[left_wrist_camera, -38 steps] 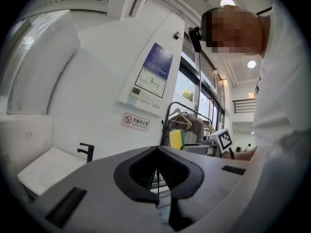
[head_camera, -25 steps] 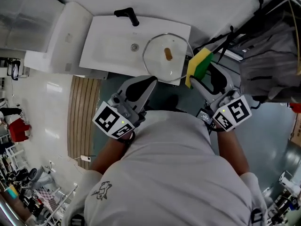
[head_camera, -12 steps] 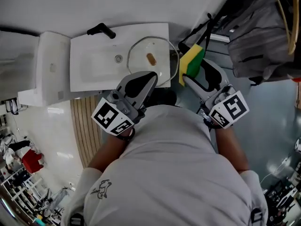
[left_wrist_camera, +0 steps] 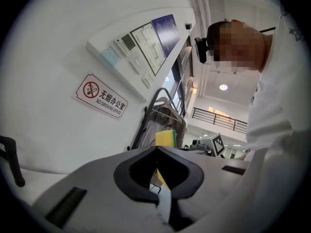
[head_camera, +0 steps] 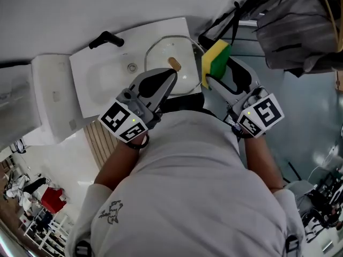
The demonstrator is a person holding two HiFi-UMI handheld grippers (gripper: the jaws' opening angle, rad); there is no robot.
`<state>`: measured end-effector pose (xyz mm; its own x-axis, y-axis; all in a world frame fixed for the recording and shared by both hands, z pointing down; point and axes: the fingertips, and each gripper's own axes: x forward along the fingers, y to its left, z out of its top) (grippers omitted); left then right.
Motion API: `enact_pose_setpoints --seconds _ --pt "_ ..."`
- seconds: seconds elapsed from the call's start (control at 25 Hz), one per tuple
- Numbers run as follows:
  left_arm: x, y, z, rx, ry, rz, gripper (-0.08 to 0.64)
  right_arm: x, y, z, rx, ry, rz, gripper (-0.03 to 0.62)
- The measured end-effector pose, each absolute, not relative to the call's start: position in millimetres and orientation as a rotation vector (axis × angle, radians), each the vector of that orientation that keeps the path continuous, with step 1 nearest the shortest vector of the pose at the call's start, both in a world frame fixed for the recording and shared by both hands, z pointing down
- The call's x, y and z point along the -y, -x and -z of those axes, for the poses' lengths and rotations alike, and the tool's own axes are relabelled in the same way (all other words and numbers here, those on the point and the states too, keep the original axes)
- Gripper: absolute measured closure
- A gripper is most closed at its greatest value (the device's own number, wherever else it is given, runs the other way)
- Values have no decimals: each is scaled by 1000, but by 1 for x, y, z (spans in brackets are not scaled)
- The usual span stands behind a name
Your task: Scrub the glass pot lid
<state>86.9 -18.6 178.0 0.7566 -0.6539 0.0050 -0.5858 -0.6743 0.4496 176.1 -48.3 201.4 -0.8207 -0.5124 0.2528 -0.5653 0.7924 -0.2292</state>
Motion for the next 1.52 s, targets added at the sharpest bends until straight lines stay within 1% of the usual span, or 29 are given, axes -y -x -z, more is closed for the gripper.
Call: enact_pose_setpoints --seconds 0.36,0.64,0.88,1.12,1.32,1.52 --pt "40 -11 -232 854 -2484 65 546 49 -114 -233 2722 -947 -525 296" --pt "49 28 -304 744 -2376 -13 463 51 -86 -274 2632 -1004 -636 296" --pt "62 58 -387 724 -2222 -89 383 49 -75 -322 2539 -989 -689 296" --pt "64 68 -471 664 -2067 -163 325 32 -62 -374 2449 -910 -773 296" --pt "62 75 -532 596 -1945 -183 313 27 -52 -410 2396 -875 -781 296" --pt "53 73 -579 442 -1800 -87 313 17 -41 -447 2320 -785 -688 296"
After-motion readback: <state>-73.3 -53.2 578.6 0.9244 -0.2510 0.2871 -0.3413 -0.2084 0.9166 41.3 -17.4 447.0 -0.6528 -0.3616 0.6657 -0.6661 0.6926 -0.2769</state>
